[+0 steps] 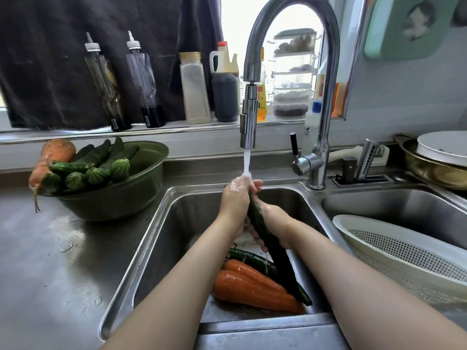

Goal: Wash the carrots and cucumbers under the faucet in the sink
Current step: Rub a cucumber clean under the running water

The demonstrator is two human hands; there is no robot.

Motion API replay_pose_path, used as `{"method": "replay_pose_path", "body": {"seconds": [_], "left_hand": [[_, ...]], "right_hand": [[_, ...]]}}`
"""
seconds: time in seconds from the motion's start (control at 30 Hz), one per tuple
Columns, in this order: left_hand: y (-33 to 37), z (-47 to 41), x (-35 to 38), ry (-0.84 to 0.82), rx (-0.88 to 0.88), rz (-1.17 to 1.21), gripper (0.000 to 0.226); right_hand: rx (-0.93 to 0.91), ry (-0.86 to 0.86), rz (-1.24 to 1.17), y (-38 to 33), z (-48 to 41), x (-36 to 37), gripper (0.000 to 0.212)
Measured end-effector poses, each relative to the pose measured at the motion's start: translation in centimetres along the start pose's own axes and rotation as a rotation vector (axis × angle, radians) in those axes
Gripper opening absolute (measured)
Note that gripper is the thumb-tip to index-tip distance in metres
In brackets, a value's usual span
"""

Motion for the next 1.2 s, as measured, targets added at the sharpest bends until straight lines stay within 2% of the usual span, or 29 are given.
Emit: {"method": "replay_pose_path", "body": {"seconds": [0.13, 0.3, 0.43, 0.5, 0.57, 0.67, 0.77, 0.83, 0.97, 1.07, 1.13, 1.2], "left_hand": [[0.2, 0.0, -0.4, -0.17, -0.068, 0.08, 0.04], [0.1, -1.5, -1.1, -0.077, -0.182, 0.404, 0.039], [-0.2, -2.4, -3.0, -0.02, -0.158, 0.469, 0.022], [-0.2, -2.2, -3.0, -0.005, -0.15, 0.45, 0.019], [0.0, -1.9, -2.6, -0.025, -0.115, 0.405, 0.02], [-0.2, -1.3, -1.7, -0.13, -0.095, 0.214, 0.024], [-0.6, -0.8, -1.0, -0.165, -0.142, 0.082, 0.024], [-0.6, -0.8, -0.7, -0.114, -0.172, 0.093, 0.026], [-0.2, -2.2, -2.0, 0.23, -0.049, 0.101, 0.035], [0.0, -2.5, -2.7, 0.314, 0.022, 0.177, 0.042], [0.1, -2.6, -3.0, 0.331, 0.053, 0.222, 0.043], [0.0, -3.0, -3.2, 0.325, 0.078, 0.167, 0.032]], "right_hand": [[0.057, 0.035, 0.013, 0.3, 0.2, -1.0, 0.066], [-0.016, -0.035, -0.036, 0.1, -0.5, -0.7, 0.074], [-0.014, -0.073, 0.04, 0.5, -0.8, -0.5, 0.059], [-0.05, -0.042, 0.061, 0.4, -0.7, -0.4, 0.057], [-0.1, -0.03, 0.041, 0.0, -0.7, -0.2, 0.065], [-0.144, 0.007, 0.037, -0.1, -1.0, 0.0, 0.077], [-0.123, 0.025, 0.071, 0.0, -1.0, -0.6, 0.08], [-0.137, -0.024, 0.064, 0.0, -1.0, -0.9, 0.078], [-0.16, -0.165, 0.002, -0.4, -0.9, 0.7, 0.055], [-0.122, -0.231, -0.011, -0.1, -1.1, 1.2, 0.038], [-0.099, -0.202, 0.041, 0.1, -1.3, 1.0, 0.041], [-0.111, -0.122, 0.143, 0.1, -1.4, 0.9, 0.052]]}}
Point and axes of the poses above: each hand's wrist, its own z-axis away from the middle knuckle, its own x-axis out of the palm, y = z × x, the point moved 3 cm from there along -z, towards the middle knuckle, and after that the axes turned 7 degrees about -x, right-handed, at the moved point
